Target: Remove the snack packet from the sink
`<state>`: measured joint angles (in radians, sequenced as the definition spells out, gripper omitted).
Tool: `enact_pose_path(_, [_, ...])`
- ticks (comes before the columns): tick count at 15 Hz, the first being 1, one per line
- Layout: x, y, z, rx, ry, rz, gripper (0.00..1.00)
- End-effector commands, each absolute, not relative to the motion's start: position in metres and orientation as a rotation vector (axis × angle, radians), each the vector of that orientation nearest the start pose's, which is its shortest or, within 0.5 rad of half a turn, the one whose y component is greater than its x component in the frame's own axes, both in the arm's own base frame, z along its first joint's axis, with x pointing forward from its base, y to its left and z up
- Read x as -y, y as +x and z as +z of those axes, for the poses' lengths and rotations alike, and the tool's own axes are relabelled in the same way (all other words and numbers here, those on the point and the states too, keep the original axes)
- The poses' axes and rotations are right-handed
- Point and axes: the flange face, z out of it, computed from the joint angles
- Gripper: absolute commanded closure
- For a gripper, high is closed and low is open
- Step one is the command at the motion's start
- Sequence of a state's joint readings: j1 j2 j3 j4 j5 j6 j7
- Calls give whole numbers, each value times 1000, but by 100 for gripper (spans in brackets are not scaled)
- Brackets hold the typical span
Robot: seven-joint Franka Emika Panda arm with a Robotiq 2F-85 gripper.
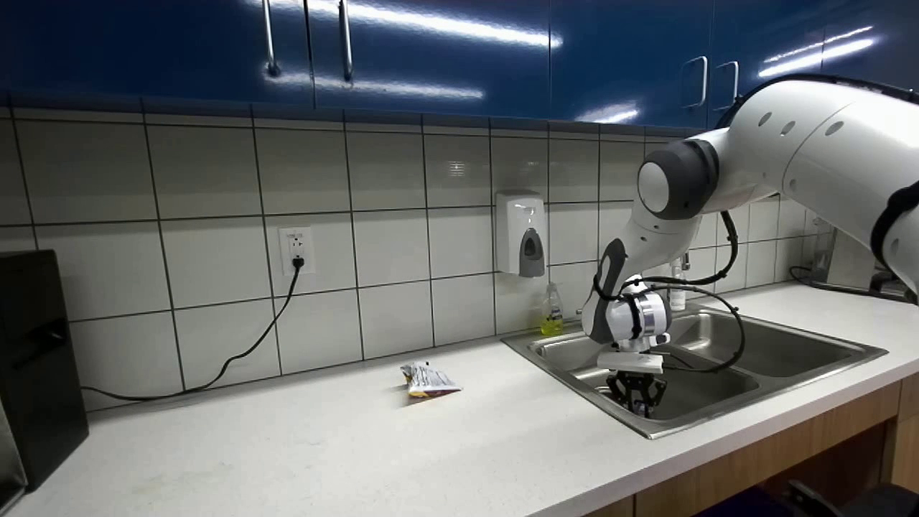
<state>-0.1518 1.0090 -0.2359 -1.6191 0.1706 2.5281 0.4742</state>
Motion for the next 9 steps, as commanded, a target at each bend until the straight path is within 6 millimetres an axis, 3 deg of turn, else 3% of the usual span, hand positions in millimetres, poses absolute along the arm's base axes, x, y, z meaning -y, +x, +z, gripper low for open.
enact_pose_path(1, [243,611,39,-1448,-2914,123,91])
enact_pose_path(6, [240,611,47,-1439,-2920,123,91])
enact_pose_path(9, [234,615,74,-1419,-2924,69,91])
